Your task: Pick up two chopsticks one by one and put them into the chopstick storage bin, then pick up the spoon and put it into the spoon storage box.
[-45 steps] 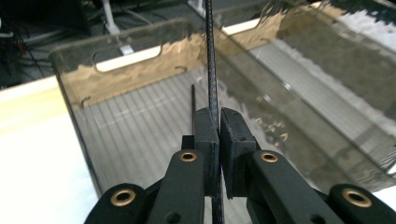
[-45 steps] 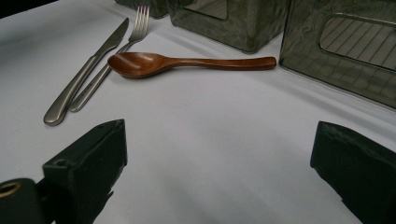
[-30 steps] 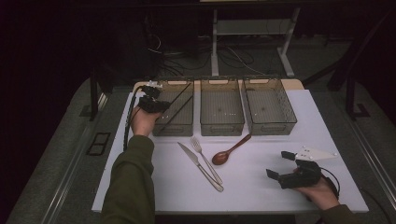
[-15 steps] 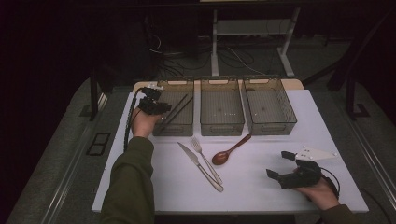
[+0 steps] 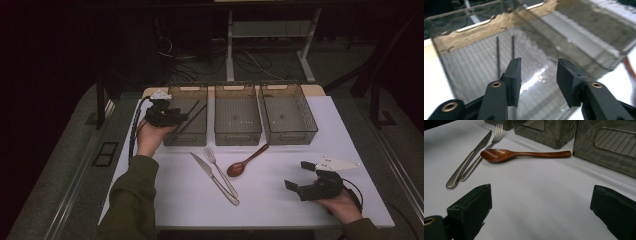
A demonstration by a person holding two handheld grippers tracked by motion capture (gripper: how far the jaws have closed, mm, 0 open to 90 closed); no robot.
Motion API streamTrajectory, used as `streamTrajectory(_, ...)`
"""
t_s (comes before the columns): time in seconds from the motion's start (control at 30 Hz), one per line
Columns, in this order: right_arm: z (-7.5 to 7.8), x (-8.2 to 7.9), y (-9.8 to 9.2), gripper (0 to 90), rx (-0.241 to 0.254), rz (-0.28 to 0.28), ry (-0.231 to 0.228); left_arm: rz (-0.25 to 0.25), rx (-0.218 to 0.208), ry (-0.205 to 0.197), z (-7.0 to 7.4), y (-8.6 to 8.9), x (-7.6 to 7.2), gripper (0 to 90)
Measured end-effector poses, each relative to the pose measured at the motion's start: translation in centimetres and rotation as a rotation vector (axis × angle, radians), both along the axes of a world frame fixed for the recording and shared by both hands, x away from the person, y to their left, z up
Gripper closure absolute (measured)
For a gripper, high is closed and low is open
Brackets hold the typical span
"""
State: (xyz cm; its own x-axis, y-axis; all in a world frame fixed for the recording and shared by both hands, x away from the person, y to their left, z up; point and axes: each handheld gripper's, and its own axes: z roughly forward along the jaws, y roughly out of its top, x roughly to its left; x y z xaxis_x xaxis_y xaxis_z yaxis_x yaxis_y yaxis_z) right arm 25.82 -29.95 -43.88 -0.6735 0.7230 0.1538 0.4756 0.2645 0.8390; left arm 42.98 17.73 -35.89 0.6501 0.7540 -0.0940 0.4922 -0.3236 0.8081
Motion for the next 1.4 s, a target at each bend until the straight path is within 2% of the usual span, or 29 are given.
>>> streamTrajectory(0.13, 0.0, -0.1, 0.0, 3.3, 0.0, 0.0, 0.0, -0.038, -0.028, -0.029, 0.4, -0.6, -1.7, 47.9)
streamTrajectory(0.33, 0.0, 0.0, 0.0, 3.3, -0.002, 0.0, 0.001, -0.089, -0.03, -0.052, 0.3, -1.5, -4.2, 41.7)
streamTrajectory(0.4, 0.0, -0.1, 0.1, 3.3, -0.001, -0.001, 0.0, -0.097, -0.041, -0.055, 0.1, -1.7, -4.9, 41.1)
streamTrajectory(0.63, 0.0, -0.1, 0.1, 3.3, -0.002, -0.001, 0.001, -0.129, -0.02, -0.053, -1.3, -2.1, -7.0, 40.4)
streamTrajectory(0.7, 0.0, -0.1, 0.1, 3.3, -0.001, 0.0, 0.001, -0.135, -0.015, -0.053, -1.7, -2.1, -7.5, 40.0)
streamTrajectory(1.07, 0.0, -0.1, 0.1, 3.3, -0.001, -0.001, 0.003, -0.154, -0.05, -0.061, -3.4, -1.8, -10.6, 35.8)
streamTrajectory(1.17, 0.0, -0.1, 0.1, 3.3, -0.002, -0.001, 0.002, -0.158, -0.054, -0.063, -3.8, -1.7, -11.4, 32.0)
streamTrajectory(1.4, 0.0, 0.0, 0.1, 3.3, -0.005, -0.002, 0.001, -0.165, -0.096, -0.088, -4.5, -1.0, -13.0, 24.8)
